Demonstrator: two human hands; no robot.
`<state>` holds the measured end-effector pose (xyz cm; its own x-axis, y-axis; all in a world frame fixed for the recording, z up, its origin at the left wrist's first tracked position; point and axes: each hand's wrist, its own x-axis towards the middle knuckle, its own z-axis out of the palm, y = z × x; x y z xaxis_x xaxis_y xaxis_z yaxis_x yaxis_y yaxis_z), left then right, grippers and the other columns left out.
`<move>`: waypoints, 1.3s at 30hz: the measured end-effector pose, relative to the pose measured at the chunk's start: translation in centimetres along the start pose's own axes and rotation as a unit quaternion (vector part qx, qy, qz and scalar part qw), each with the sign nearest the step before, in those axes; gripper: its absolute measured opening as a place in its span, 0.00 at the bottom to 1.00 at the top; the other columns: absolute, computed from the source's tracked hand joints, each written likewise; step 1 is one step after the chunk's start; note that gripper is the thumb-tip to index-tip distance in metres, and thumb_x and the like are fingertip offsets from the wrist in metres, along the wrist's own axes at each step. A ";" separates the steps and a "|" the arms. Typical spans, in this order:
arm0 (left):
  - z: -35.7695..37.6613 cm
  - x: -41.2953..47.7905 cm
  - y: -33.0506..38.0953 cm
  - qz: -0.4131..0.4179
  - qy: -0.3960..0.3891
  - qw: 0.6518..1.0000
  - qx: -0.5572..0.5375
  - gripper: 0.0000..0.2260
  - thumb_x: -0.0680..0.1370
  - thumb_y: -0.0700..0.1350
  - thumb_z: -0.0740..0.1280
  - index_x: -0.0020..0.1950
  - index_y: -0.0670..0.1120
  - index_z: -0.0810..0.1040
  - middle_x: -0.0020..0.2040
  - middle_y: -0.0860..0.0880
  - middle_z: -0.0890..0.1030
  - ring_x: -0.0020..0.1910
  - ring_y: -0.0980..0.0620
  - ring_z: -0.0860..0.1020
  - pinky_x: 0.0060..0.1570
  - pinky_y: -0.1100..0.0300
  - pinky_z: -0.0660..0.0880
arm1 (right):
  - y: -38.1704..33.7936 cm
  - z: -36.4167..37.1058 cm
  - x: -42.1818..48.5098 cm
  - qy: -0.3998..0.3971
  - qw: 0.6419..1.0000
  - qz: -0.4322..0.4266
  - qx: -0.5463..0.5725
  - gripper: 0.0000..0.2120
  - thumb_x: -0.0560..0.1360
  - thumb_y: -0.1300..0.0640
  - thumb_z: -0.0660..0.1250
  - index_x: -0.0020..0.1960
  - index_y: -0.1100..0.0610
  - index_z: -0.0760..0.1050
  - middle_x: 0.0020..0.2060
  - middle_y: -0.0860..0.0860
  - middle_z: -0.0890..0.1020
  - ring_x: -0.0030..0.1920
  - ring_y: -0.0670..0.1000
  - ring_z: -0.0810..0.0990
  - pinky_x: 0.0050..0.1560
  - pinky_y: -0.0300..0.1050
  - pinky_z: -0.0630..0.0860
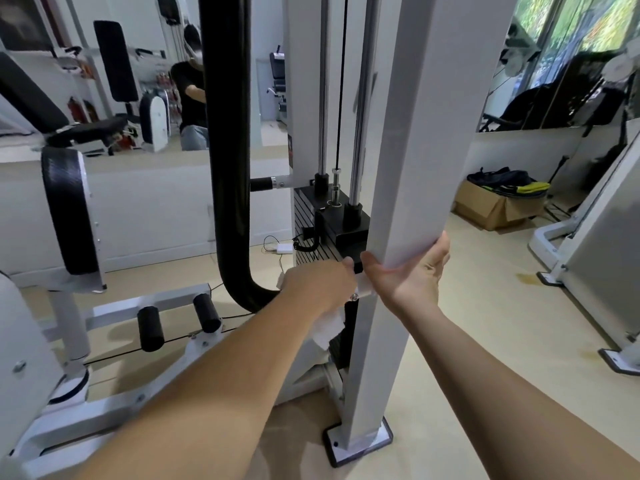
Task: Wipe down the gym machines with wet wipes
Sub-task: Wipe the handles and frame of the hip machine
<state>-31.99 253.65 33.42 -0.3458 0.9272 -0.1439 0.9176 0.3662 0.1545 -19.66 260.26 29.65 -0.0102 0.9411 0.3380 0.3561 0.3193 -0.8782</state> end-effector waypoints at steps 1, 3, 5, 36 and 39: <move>1.1 -1.2 0.0 -0.008 0.057 0.998 0.040 0.15 0.86 0.49 0.51 0.67 0.54 0.74 0.54 0.47 0.80 0.54 0.42 0.79 0.51 0.44 0.74 | 0.0 -0.1 0.0 0.000 1.000 0.002 0.000 0.59 0.64 0.41 0.80 0.80 0.48 0.43 0.71 0.51 0.61 0.73 0.58 0.64 0.74 0.61 0.66; 3.5 -4.9 -0.5 -0.021 0.157 0.984 0.087 0.19 0.86 0.54 0.47 0.66 0.53 0.75 0.54 0.48 0.79 0.53 0.43 0.78 0.50 0.45 0.70 | 0.3 -0.1 -0.1 0.001 1.000 0.002 -0.001 0.58 0.64 0.41 0.80 0.79 0.48 0.44 0.72 0.51 0.61 0.73 0.59 0.65 0.73 0.61 0.67; 6.5 -6.9 -2.1 0.021 0.218 0.968 0.120 0.23 0.85 0.53 0.46 0.72 0.45 0.71 0.60 0.44 0.76 0.56 0.41 0.74 0.59 0.43 0.69 | 0.5 0.1 0.0 0.005 1.000 0.001 -0.007 0.58 0.65 0.40 0.80 0.79 0.48 0.44 0.73 0.51 0.61 0.74 0.58 0.64 0.73 0.61 0.67; 0.3 -0.6 -1.3 0.021 0.018 0.999 0.043 0.18 0.83 0.44 0.50 0.72 0.51 0.68 0.58 0.45 0.79 0.51 0.40 0.76 0.49 0.46 0.74 | 0.9 0.9 0.0 0.013 1.000 0.008 -0.008 0.61 0.61 0.32 0.75 0.79 0.45 0.40 0.75 0.51 0.58 0.78 0.57 0.59 0.77 0.61 0.63; 3.4 -4.5 -1.3 0.013 0.224 0.967 0.123 0.26 0.82 0.52 0.40 0.61 0.52 0.77 0.45 0.51 0.80 0.40 0.46 0.76 0.39 0.53 0.65 | 0.7 0.8 -0.1 0.006 1.000 0.010 -0.008 0.61 0.61 0.33 0.75 0.79 0.44 0.39 0.76 0.51 0.57 0.78 0.57 0.58 0.77 0.60 0.62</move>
<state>-30.97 248.74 30.58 -0.3215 0.8969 0.3037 0.9270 0.3636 -0.0924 -20.19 260.54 28.69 0.0091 0.9460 0.3240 0.3711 0.2977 -0.8796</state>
